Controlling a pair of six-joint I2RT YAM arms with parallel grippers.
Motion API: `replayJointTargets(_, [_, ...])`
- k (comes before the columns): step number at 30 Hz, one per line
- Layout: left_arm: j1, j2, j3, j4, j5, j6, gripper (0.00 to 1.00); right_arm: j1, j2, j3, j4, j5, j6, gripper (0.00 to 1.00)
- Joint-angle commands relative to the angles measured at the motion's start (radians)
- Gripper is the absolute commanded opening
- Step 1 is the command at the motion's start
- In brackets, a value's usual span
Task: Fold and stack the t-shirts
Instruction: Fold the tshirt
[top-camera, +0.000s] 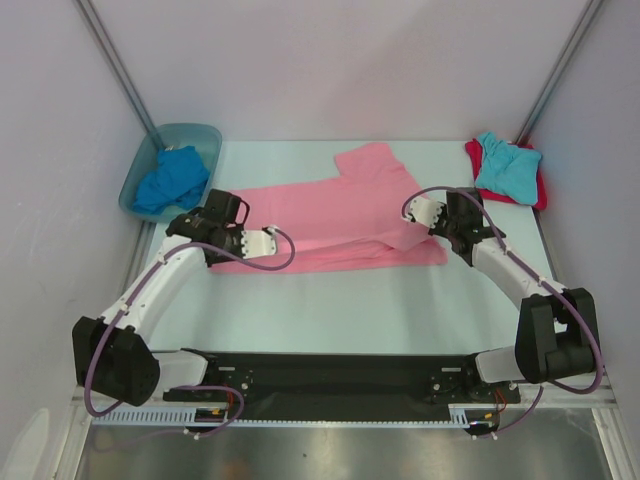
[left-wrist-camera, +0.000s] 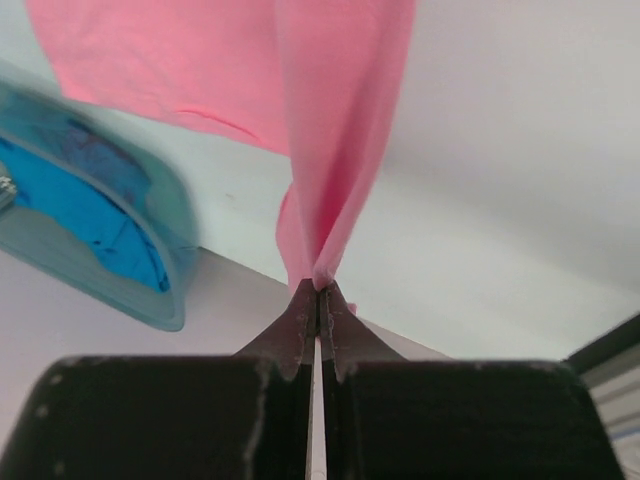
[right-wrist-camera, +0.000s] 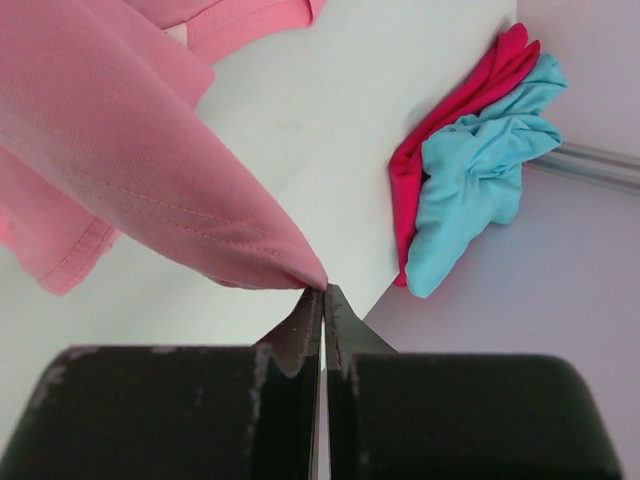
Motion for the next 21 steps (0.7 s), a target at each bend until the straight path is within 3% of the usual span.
replayJointTargets(1, [-0.013, -0.019, 0.03, -0.144, 0.069, 0.029, 0.0, -0.01, -0.023, 0.057, 0.001, -0.002, -0.024, 0.0])
replayJointTargets(11, [-0.055, 0.055, 0.015, -0.317, 0.239, 0.036, 0.0, -0.01, -0.029, 0.078, -0.036, -0.019, -0.03, 0.0])
replayJointTargets(21, [-0.099, 0.404, 0.025, -0.291, 0.394, 0.014, 0.0, 0.01, -0.032, 0.092, -0.046, -0.013, -0.021, 0.0])
